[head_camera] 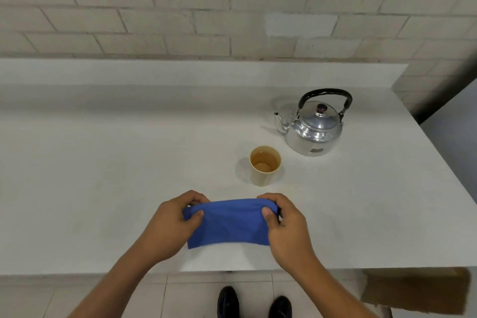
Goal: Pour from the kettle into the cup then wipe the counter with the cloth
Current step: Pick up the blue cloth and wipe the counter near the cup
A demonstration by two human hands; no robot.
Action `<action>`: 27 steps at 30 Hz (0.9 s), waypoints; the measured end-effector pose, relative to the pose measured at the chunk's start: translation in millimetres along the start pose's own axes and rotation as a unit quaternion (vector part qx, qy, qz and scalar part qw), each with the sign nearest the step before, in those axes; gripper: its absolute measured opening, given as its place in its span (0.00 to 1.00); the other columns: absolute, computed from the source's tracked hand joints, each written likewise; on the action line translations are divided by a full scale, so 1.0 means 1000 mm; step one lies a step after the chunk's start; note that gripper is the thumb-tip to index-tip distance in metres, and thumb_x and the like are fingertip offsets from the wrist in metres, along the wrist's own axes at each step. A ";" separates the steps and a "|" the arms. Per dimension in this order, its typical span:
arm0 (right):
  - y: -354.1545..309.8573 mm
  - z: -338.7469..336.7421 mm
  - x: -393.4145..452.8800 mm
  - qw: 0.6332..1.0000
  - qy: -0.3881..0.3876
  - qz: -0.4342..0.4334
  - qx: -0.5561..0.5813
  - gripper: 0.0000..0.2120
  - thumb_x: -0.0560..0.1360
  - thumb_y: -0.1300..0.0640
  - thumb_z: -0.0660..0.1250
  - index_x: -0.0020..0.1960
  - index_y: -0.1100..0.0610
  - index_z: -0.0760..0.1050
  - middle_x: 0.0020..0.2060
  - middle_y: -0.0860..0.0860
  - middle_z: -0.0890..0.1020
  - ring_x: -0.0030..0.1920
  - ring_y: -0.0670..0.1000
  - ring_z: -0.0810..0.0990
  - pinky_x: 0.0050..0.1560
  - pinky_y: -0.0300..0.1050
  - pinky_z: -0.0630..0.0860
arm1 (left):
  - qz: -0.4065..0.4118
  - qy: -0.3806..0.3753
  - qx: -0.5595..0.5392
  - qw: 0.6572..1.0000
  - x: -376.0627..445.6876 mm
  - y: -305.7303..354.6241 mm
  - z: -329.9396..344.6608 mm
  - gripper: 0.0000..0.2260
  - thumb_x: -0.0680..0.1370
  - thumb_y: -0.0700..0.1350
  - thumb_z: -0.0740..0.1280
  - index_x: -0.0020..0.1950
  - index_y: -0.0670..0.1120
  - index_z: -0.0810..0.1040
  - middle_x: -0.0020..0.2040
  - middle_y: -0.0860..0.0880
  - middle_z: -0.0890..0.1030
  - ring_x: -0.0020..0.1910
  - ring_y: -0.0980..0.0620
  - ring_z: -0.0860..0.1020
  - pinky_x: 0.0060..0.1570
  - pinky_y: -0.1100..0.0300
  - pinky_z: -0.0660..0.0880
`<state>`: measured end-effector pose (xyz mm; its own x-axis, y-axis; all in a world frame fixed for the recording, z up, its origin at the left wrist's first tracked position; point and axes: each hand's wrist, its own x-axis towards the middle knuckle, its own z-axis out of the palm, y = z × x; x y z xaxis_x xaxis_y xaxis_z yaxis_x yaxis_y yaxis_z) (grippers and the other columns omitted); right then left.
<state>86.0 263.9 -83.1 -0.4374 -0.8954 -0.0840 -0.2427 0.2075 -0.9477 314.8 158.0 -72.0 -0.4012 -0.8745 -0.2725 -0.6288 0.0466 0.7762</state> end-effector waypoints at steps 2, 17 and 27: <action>0.011 -0.021 0.000 1.000 0.015 0.021 -0.018 0.14 0.79 0.66 0.65 0.55 0.48 0.79 0.50 0.41 0.83 0.53 0.36 0.79 0.49 0.24 0.71 | 0.001 -0.023 -0.009 1.000 -0.003 0.008 0.024 0.12 0.81 0.41 0.68 0.49 0.59 0.82 0.47 0.59 0.85 0.45 0.55 0.83 0.40 0.70 0.77; 0.060 -0.120 0.024 0.980 0.041 0.091 -0.171 0.15 0.78 0.68 0.65 0.56 0.49 0.76 0.49 0.47 0.81 0.51 0.50 0.79 0.47 0.33 0.71 | 0.061 -0.067 -0.028 0.995 0.003 0.060 0.140 0.05 0.79 0.43 0.72 0.54 0.51 0.81 0.47 0.55 0.84 0.38 0.66 0.79 0.41 0.73 0.74; 0.049 -0.106 0.019 0.877 0.080 -0.030 -0.474 0.14 0.72 0.56 0.70 0.57 0.55 0.79 0.49 0.53 0.80 0.49 0.56 0.75 0.43 0.52 0.76 | 0.246 0.003 0.214 0.945 0.012 0.023 0.108 0.09 0.81 0.50 0.69 0.58 0.50 0.84 0.55 0.53 0.83 0.54 0.54 0.80 0.55 0.62 0.77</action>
<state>-25.5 298.6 -98.2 -0.4956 -0.8655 0.0731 -0.8470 0.4630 -0.2613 223.5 200.9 -118.8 -0.7130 -0.6981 0.0658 -0.5791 0.6391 0.5061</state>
